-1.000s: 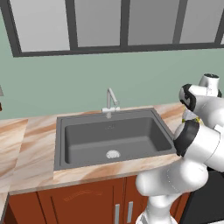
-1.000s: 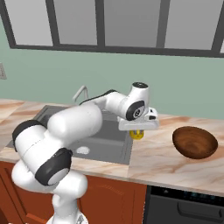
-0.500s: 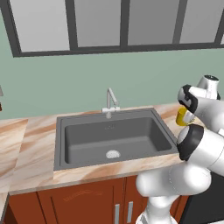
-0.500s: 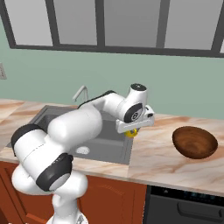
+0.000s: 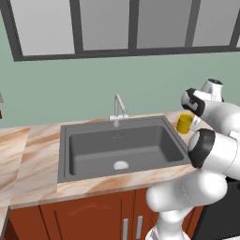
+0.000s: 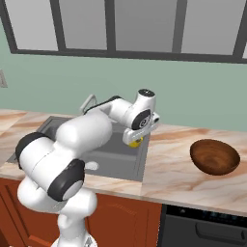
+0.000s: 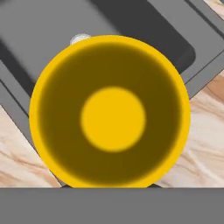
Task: Pick the mug and place it in the sink. Pick the bowl and place it in the open cabinet and then close the cabinet.
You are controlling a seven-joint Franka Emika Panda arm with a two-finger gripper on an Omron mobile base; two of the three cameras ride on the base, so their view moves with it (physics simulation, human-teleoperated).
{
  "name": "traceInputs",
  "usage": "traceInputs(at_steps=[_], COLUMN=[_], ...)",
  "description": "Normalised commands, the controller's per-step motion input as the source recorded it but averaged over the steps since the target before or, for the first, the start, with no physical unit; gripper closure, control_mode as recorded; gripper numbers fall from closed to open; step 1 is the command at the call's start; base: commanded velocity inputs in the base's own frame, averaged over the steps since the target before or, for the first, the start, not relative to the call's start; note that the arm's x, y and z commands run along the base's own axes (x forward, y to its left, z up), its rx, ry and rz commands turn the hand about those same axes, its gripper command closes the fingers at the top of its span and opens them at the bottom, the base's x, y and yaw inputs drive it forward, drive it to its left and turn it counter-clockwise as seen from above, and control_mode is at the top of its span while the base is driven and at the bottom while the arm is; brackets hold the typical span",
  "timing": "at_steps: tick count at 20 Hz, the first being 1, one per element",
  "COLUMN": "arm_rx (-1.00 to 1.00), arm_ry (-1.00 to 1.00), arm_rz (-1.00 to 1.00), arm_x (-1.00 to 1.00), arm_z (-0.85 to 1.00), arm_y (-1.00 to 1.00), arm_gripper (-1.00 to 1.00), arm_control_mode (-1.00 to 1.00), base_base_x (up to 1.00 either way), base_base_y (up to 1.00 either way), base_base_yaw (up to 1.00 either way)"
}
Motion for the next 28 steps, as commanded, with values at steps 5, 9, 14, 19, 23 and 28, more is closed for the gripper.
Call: traceInputs(at_steps=[5,9,14,19,23,28], arm_rx=[0.0,0.0,0.0,0.0,0.0,0.0], arm_ry=[0.0,0.0,-0.03,-0.04,-0.02,-0.02], arm_rz=[0.27,0.24,0.13,0.1,0.08,0.07], arm_x=[0.27,0.09,0.03,0.02,0.07,0.04], arm_z=[0.0,-0.06,-0.21,-0.25,-0.3,-0.29], arm_y=[0.4,0.44,0.55,0.55,0.47,0.24], arm_gripper=[1.0,1.0,1.0,1.0,1.0,1.0], arm_control_mode=[-1.0,-1.0,-1.0,-1.0,-1.0,-1.0], base_base_x=[0.0,0.0,0.0,0.0,0.0,0.0], base_base_y=[0.0,0.0,0.0,0.0,0.0,0.0], base_base_yaw=[0.0,0.0,0.0,0.0,0.0,0.0])
